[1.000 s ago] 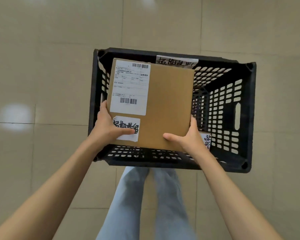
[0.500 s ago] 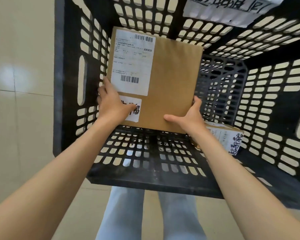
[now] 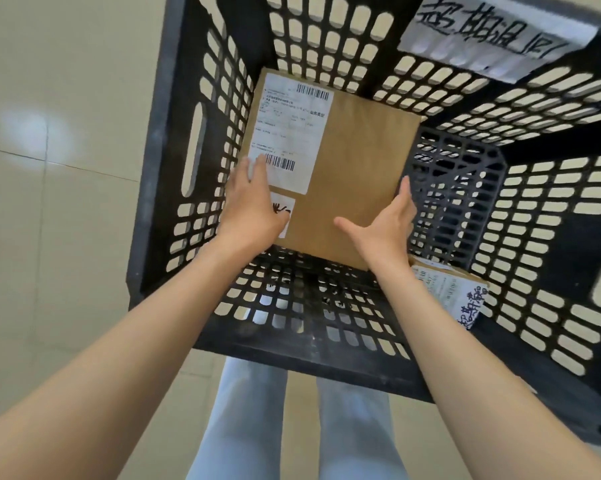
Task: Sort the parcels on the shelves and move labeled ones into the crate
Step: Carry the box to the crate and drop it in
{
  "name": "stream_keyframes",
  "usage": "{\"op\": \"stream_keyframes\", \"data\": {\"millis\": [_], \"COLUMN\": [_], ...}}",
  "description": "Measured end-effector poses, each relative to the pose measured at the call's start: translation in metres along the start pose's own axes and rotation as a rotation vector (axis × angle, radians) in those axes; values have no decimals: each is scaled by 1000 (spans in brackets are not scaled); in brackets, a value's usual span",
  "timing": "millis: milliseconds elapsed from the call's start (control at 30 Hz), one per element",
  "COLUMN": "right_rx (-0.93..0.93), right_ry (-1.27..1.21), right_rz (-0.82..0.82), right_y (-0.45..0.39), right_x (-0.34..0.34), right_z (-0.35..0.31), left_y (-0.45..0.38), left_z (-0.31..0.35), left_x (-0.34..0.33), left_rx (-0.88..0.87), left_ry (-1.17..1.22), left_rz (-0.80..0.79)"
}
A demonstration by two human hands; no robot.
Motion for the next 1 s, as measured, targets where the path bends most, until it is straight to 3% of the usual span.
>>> {"op": "stream_keyframes", "data": {"millis": [200, 433, 567, 733, 1000], "right_rx": [210, 503, 739, 987, 1337], "right_ry": [68, 142, 236, 369, 602], "right_rz": [-63, -248, -409, -666, -1132], "right_y": [32, 129, 219, 365, 659], "right_x": [42, 82, 57, -19, -160], "right_z": [-96, -219, -290, -325, -248], "left_y": [69, 207, 305, 440, 688], "left_z": [11, -11, -91, -236, -448], "left_x": [71, 174, 207, 192, 59], "left_rx": [9, 111, 257, 549, 1016], "left_ry": [137, 417, 666, 900, 1258], "left_rz": [33, 229, 400, 599, 833]}}
Point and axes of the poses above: each hand's wrist, its own y-axis away from the middle knuckle, its own x-axis out of the back of the hand, z = x × y, the point moved 10 cm from there along -y, towards the middle knuckle, and after that the axes turned 14 degrees about x, right-handed, at the moved point
